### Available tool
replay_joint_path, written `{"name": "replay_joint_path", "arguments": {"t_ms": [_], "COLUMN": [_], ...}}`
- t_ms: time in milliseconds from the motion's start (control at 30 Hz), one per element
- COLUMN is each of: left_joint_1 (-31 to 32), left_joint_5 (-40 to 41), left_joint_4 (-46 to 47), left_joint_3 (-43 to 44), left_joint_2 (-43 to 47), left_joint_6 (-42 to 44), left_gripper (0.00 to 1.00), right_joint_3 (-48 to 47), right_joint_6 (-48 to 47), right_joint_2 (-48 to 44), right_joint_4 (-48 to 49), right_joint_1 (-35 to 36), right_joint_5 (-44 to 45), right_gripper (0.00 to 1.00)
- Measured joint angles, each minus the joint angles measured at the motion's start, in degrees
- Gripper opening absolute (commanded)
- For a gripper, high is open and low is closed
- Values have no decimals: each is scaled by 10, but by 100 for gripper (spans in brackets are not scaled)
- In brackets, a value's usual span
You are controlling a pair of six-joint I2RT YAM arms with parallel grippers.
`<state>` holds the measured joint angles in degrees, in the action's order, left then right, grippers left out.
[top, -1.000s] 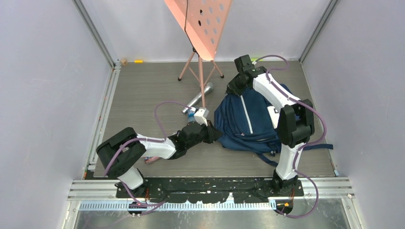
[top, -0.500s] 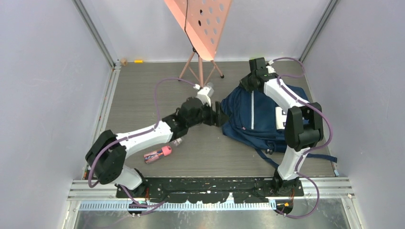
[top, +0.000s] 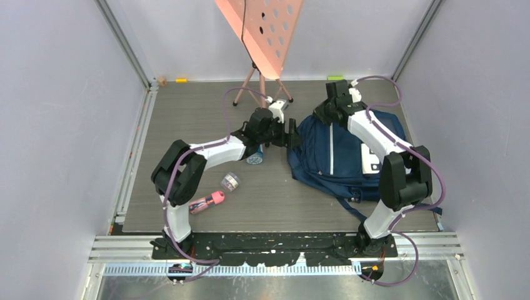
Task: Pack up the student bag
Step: Unzip the student bag at the center of the board.
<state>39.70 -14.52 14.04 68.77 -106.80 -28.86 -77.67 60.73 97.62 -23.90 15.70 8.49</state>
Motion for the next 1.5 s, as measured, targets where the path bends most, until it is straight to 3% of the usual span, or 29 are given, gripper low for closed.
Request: {"name": "replay_joint_path", "arguments": {"t_ms": [233, 300, 467, 500, 633, 867, 1033, 1367, 1500], "left_joint_1": [2, 2, 4, 5, 14, 79, 129, 141, 143], "left_joint_5": [-20, -20, -21, -25, -23, 51, 104, 144, 157], "left_joint_4": [8, 5, 7, 9, 38, 157, 195, 198, 191], "left_joint_3": [56, 66, 81, 81, 54, -144, -227, -289, -290], "left_joint_2": [-59, -68, -83, -85, -82, 35, 89, 142, 156], "left_joint_6": [28, 35, 42, 43, 42, 11, -21, -70, -70], "left_gripper": [69, 58, 6, 0, 0, 0, 0, 0, 0], "right_joint_3": [36, 39, 43, 43, 43, 40, 9, -51, -53], "right_joint_6": [-9, -12, -21, -22, -26, -3, 28, 45, 43], "right_joint_2": [-43, -50, -63, -64, -64, -64, -59, 16, 17], "right_joint_4": [-3, -5, -11, -13, -21, -83, -153, -191, -191], "right_joint_1": [12, 14, 14, 14, 15, 37, 38, 22, 6], "right_joint_5": [0, 0, -2, -2, -1, 13, 54, 153, 149], "right_gripper": [1, 0, 0, 1, 0, 0, 0, 0, 2]}}
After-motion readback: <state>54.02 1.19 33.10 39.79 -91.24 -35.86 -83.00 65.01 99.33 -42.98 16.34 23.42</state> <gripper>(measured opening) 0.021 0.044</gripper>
